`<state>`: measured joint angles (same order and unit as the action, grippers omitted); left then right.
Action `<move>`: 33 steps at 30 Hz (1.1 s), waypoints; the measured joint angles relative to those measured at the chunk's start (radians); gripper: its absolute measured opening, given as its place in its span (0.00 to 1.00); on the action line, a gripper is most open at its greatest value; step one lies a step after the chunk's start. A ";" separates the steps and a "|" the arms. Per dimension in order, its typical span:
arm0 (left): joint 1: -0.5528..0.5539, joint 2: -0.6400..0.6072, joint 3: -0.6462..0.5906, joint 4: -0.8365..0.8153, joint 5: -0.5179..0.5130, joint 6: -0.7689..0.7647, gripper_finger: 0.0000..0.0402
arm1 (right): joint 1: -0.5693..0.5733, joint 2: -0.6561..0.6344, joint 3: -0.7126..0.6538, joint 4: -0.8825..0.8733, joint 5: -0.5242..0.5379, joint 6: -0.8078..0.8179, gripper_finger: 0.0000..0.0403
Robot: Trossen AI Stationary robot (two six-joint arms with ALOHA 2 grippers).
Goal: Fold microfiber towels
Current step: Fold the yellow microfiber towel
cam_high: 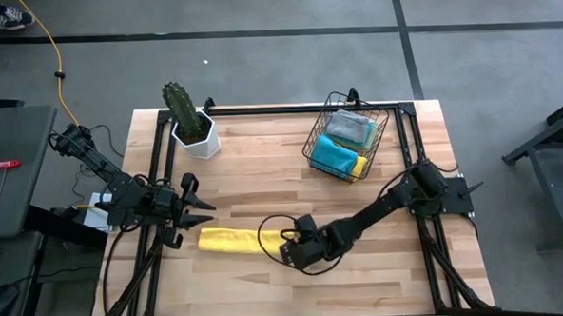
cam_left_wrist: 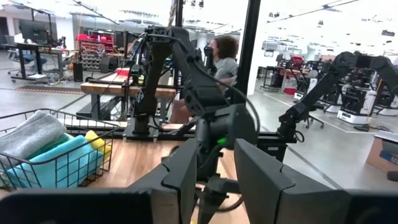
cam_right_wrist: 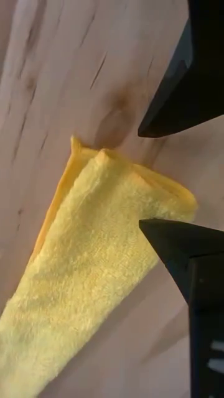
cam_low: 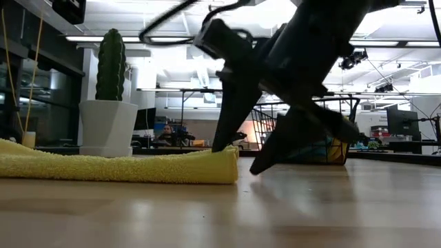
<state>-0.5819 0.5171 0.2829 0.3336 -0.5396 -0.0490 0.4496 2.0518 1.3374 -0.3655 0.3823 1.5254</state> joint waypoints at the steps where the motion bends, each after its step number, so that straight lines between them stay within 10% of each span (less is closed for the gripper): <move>1: 0.000 0.000 0.000 0.000 0.000 0.000 0.25 | -0.006 0.000 -0.009 0.012 -0.016 0.000 0.55; 13: 0.000 0.000 0.000 0.000 0.000 0.000 0.25 | -0.037 0.057 -0.028 0.138 -0.053 -0.036 0.51; 19: 0.000 0.000 0.000 -0.001 0.000 0.000 0.25 | -0.037 0.060 -0.025 0.043 -0.038 -0.111 0.25; 23: 0.000 0.000 0.000 -0.004 0.000 0.000 0.25 | -0.039 0.046 -0.023 -0.077 -0.047 -0.181 0.04; 33: 0.000 0.000 0.000 -0.032 0.005 -0.009 0.25 | -0.021 -0.093 -0.037 -0.652 -0.027 -0.065 0.01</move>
<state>-0.5823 0.5171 0.2829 0.3013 -0.5343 -0.0584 0.4287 1.9586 1.3002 -1.0172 0.3550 1.4602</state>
